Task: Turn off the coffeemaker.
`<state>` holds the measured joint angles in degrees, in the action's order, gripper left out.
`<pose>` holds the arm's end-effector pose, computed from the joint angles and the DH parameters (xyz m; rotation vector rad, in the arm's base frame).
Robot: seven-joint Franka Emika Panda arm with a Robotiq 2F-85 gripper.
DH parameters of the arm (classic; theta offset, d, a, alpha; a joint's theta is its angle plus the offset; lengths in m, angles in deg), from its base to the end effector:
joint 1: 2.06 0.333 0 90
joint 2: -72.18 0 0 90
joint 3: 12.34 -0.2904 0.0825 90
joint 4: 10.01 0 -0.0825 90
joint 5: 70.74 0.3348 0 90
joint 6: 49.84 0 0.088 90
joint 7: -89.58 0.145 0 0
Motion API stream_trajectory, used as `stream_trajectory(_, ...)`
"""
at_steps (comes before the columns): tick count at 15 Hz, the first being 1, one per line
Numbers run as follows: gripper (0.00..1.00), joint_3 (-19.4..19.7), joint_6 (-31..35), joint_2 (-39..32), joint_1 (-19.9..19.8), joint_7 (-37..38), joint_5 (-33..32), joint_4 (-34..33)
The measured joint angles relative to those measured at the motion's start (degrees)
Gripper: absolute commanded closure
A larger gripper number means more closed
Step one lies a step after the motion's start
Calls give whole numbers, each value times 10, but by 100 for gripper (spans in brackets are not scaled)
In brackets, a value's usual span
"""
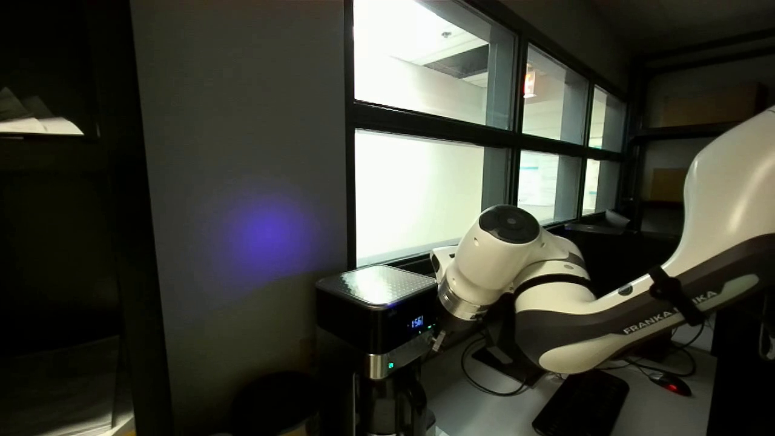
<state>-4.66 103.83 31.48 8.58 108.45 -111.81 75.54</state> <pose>0.7108 0.0646 0.2794 2.5651 0.4584 0.7261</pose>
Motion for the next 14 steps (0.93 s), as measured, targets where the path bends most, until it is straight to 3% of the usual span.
stream_trajectory(14,100,11,0,-1,9,0,4,-1)
